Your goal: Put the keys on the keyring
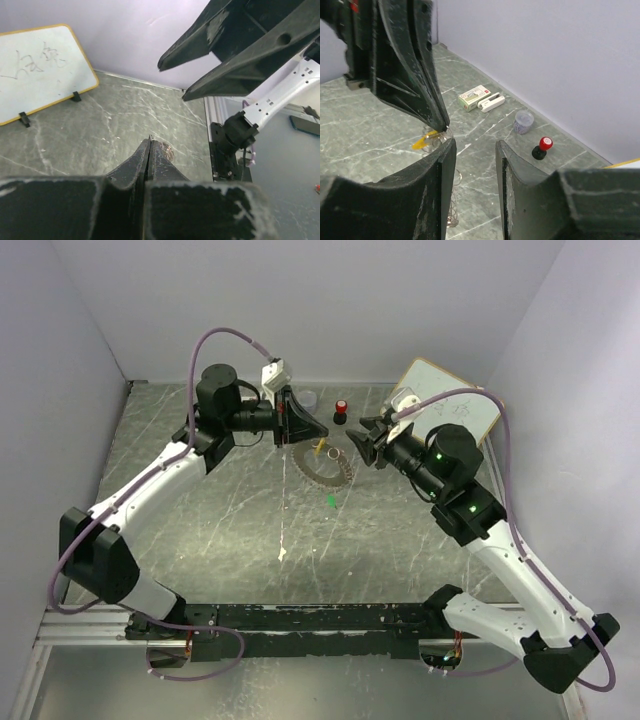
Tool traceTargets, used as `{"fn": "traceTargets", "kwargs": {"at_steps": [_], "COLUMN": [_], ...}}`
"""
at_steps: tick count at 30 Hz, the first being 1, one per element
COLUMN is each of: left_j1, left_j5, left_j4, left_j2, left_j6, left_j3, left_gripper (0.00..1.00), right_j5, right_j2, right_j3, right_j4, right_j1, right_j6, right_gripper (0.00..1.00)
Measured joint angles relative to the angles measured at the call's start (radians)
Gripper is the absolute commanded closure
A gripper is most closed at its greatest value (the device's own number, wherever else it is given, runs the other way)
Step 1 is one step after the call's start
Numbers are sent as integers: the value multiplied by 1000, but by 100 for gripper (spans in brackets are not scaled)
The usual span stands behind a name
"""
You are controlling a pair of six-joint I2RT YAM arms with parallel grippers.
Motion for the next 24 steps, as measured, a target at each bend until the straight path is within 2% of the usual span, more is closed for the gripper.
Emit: {"fn": "traceTargets", "kwargs": {"at_steps": [5,11,16,24], "left_j1": [16,42,58,59], "left_j5": [119,231,288,338], "left_j4": [34,183,313,421], "left_j2": [76,114,126,138], "left_j6": [-42,-179,-285,-383], "left_j3": [26,26,29,31], "left_gripper": [93,93,93,93], "right_j5": [-104,-233,-294,-354], "right_j2": [21,83,123,132], "right_j3": [64,129,138,138], "right_j4": [-62,-124,-168,-174], "right_j1": [-39,-55,-60,-67], "right_j6": [-5,-4,1,14], "right_gripper": [63,62,63,67]}}
